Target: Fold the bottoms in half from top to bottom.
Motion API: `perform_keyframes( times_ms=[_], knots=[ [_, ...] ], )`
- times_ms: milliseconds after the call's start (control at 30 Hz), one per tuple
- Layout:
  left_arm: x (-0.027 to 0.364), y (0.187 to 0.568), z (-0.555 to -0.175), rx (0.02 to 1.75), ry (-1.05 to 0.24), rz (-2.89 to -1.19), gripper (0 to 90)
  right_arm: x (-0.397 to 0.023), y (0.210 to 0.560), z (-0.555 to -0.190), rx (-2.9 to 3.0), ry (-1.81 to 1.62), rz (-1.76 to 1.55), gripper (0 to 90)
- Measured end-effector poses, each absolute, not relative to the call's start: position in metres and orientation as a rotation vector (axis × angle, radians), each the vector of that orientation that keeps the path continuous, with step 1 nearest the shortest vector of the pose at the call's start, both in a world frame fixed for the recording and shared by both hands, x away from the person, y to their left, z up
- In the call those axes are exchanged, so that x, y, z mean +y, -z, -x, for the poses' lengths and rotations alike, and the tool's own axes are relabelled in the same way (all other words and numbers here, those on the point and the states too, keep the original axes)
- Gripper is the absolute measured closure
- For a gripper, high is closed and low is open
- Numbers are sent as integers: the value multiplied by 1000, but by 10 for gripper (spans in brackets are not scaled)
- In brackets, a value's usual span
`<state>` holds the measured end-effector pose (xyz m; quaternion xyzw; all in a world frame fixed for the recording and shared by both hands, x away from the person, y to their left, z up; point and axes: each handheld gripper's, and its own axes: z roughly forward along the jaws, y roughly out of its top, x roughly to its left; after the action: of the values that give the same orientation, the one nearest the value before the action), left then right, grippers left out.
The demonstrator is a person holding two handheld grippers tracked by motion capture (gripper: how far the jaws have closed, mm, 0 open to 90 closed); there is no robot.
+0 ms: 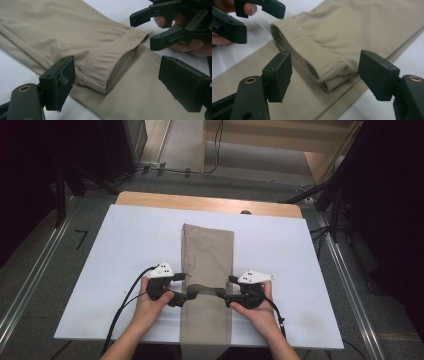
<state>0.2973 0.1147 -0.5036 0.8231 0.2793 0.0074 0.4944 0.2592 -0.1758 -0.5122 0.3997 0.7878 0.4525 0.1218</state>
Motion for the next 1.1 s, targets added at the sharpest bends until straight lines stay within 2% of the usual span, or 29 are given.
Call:
perform_keyframes(
  times_ms=[233, 300, 400, 467, 600, 800, 967, 1100],
  knots=[
    [111, 506, -294, 730, -73, -2045, 360, -163, 520, -257, 2314, -1178, -1132, 289],
    [110, 507, -294, 756, -82, -2048, 417, -161, 520, -256, 2307, -1157, -1138, 327],
    [109, 508, -295, 794, -103, -2069, 508, -162, 520, -257, 2298, -1144, -1169, 452],
    [108, 509, -296, 811, -119, -2079, 554, -162, 521, -258, 2293, -1129, -1195, 505],
    [107, 510, -297, 836, -126, -2092, 668, -162, 521, -259, 2281, -1110, -1222, 575],
    [106, 510, -297, 842, -136, -2106, 732, -161, 521, -259, 2276, -1086, -1236, 624],
    [105, 510, -295, 820, -129, -2106, 845, -162, 521, -259, 2270, -1089, -1257, 673],
    [105, 510, -296, 813, -116, -2102, 866, -162, 521, -259, 2261, -1083, -1263, 719]
  ],
)
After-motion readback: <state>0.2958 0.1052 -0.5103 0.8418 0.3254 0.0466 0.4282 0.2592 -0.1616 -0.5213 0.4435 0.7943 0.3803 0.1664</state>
